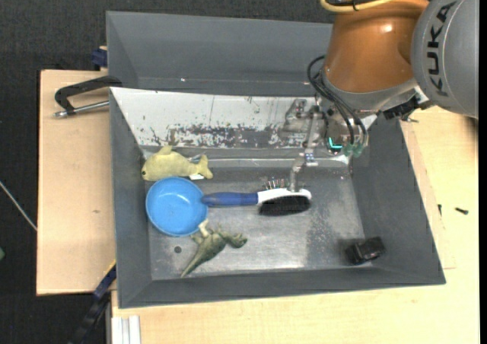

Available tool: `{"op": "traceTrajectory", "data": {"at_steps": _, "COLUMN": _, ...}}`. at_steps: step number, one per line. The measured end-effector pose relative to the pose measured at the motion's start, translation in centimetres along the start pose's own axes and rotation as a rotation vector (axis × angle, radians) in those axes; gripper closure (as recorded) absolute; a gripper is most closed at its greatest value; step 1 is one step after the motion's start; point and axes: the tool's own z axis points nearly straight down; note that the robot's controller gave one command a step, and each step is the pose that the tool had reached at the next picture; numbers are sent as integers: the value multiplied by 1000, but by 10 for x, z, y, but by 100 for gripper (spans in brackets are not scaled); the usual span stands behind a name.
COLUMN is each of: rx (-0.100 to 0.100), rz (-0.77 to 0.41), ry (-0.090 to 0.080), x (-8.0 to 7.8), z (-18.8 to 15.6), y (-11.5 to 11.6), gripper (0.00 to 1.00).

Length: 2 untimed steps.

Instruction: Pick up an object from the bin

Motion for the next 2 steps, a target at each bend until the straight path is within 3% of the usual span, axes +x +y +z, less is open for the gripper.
{"op": "traceTrajectory", "data": {"at_steps": 1, "rx": 0, "rz": 40, "ry": 1, "x": 28, "z": 132, "y": -25, "gripper": 0}}
{"op": "traceTrajectory", "data": {"at_steps": 2, "rx": -1, "rz": 39, "ry": -8, "x": 26, "z": 127, "y": -24, "gripper": 100}}
